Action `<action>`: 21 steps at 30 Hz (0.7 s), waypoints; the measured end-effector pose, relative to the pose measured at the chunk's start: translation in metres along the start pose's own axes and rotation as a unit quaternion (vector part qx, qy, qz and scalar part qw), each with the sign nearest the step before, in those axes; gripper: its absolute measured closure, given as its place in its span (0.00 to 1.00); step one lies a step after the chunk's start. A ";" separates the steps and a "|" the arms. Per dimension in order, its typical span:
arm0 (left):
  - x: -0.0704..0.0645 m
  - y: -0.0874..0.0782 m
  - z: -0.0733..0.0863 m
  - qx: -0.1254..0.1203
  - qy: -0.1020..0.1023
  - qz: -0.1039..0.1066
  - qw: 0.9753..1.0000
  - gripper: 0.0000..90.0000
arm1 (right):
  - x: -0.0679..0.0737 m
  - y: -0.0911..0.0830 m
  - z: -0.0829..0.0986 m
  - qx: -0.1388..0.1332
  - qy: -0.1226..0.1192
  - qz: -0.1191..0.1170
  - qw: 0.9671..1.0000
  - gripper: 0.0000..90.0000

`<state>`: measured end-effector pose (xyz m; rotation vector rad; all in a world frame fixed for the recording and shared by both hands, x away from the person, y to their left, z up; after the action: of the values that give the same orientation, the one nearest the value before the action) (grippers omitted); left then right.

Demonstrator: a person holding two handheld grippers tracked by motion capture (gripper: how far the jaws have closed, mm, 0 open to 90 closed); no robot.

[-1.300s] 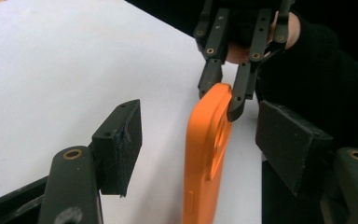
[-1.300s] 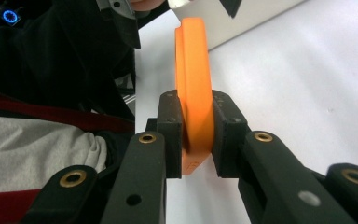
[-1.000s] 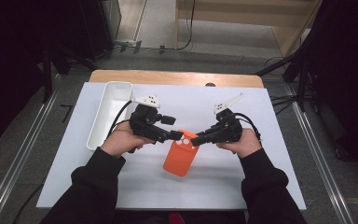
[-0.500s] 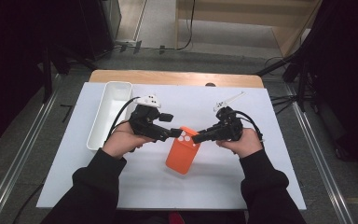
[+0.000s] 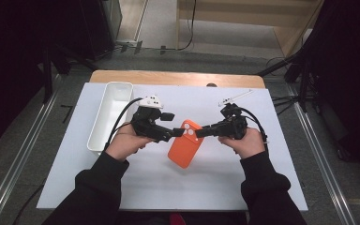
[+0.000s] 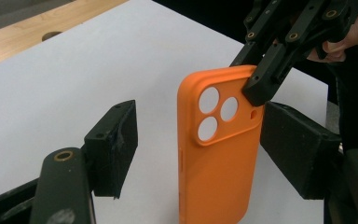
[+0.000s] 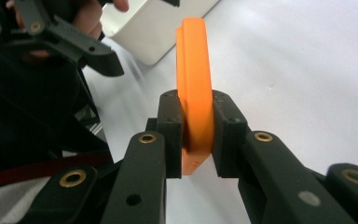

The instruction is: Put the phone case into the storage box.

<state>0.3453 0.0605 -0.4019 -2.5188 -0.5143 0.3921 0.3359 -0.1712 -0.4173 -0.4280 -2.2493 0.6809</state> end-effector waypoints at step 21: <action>-0.008 0.011 0.005 -0.005 0.008 -0.031 0.999 0.23 | -0.006 0.003 -0.006 0.005 0.069 0.019 0.997 0.83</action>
<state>0.3396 0.0512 -0.4110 -2.5061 -0.5883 0.3476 0.3445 -0.1696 -0.4184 -0.4992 -2.1108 0.6619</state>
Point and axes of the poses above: each handheld gripper's, and its own axes: y roughly forward along the jaws, z roughly out of its underside, x roughly to its left, the point moved 3 cm from there along y, roughly forward along the jaws, and after that the axes turned 2 degrees about -z, right-handed, at the moved point
